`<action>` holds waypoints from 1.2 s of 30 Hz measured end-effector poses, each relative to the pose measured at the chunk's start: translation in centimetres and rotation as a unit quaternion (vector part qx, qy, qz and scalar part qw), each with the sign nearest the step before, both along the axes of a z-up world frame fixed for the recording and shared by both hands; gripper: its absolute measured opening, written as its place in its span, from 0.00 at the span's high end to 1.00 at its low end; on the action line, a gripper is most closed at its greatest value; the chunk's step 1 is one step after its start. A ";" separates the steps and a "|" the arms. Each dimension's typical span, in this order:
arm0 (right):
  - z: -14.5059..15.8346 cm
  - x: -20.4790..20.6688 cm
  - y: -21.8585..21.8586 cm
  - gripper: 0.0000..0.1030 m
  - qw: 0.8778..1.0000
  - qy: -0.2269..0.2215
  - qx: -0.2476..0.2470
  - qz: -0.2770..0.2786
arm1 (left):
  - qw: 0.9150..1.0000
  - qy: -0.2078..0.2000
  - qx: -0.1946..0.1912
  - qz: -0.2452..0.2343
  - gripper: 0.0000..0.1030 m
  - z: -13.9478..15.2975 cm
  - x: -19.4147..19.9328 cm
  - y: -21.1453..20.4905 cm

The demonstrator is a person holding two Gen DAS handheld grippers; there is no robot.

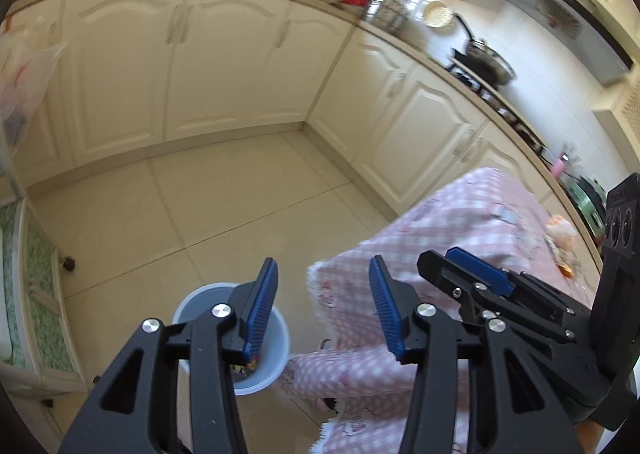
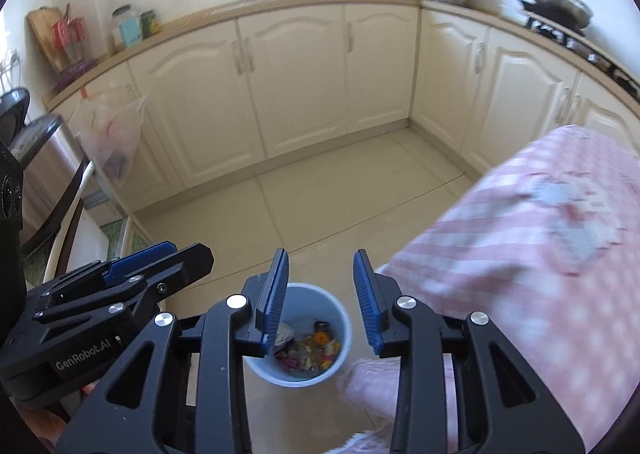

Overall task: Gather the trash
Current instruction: 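Move both open tools back over the table, then grasp the green-white snack packet with the left tool while the right tool reaches the clear bag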

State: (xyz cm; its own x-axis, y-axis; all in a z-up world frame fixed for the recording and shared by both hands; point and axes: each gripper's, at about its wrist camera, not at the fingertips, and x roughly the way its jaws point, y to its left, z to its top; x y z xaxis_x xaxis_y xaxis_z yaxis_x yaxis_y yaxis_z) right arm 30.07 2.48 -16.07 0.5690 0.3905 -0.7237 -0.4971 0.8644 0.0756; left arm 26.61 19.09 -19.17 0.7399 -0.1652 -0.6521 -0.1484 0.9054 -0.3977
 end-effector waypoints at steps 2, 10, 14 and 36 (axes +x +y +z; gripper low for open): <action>1.4 -0.3 -2.3 0.68 1.000 -0.013 0.005 -0.016 | 1.000 -0.012 0.008 -0.016 0.54 1.4 0.2 -2.0; 6.9 -1.5 -14.0 0.63 0.992 -0.069 0.027 -0.104 | 0.992 -0.056 0.027 -0.109 0.51 6.7 1.8 -12.5; 8.4 -1.7 -21.1 0.60 0.982 -0.089 0.026 -0.163 | 0.983 -0.069 0.038 -0.164 0.46 8.8 3.0 -19.3; 5.1 2.4 -38.3 0.45 0.948 -0.043 0.043 -0.313 | 0.963 0.030 0.078 -0.256 0.66 3.7 15.5 -36.8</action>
State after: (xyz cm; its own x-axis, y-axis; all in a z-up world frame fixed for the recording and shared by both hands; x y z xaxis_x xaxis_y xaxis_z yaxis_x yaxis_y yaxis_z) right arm 32.51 -35.80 -11.01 0.7647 0.0117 -0.6443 0.1043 0.9844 0.1418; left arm 42.07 -17.76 -15.43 0.5483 -0.3947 -0.7373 0.3150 0.9142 -0.2551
